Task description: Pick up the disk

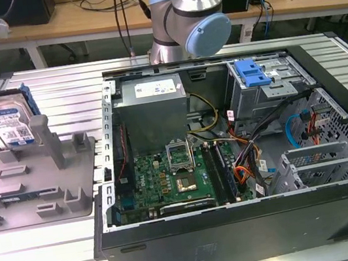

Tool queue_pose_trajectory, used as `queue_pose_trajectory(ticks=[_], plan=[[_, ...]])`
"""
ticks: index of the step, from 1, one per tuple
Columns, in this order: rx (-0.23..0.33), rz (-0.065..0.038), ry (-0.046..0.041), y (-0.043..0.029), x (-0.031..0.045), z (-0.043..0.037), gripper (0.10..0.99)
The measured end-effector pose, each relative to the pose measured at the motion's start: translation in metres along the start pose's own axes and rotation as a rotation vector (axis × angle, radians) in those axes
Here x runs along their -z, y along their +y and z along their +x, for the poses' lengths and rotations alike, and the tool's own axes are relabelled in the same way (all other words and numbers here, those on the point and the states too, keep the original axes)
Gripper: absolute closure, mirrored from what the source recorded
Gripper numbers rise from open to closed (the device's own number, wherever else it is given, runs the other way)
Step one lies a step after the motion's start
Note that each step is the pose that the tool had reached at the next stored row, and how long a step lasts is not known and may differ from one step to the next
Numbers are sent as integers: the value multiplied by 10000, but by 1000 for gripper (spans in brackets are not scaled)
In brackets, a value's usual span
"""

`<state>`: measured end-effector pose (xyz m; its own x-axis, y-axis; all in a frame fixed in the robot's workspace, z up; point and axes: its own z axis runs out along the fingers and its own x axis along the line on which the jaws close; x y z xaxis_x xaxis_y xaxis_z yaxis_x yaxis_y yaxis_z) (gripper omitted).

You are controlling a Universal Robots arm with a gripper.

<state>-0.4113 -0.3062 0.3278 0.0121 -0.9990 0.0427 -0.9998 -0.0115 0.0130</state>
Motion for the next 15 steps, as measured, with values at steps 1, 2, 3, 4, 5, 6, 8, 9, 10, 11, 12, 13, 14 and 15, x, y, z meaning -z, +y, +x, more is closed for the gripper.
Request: queue_pose_trajectory(ticks=[1, 2, 3, 4, 5, 6, 8, 9, 10, 11, 12, 13, 14, 15], plan=[[1, 0, 0, 1, 43, 2, 718], [2, 1, -2, 1, 106, 4, 718], [2, 0, -4, 2, 151, 6, 718], [3, 1, -7, 3, 205, 9, 718], [3, 2, -10, 3, 249, 11, 718], [3, 2, -12, 4, 291, 12, 718], [3, 3, -17, 5, 403, 17, 718], [4, 3, -19, 6, 451, 19, 718], [3, 2, -22, 7, 534, 23, 718], [3, 3, -25, 8, 617, 26, 718], [3, 2, -28, 9, 711, 30, 718], [4, 4, -30, 10, 786, 34, 718], [4, 3, -31, 11, 875, 37, 718], [4, 3, -32, 12, 941, 40, 718]])
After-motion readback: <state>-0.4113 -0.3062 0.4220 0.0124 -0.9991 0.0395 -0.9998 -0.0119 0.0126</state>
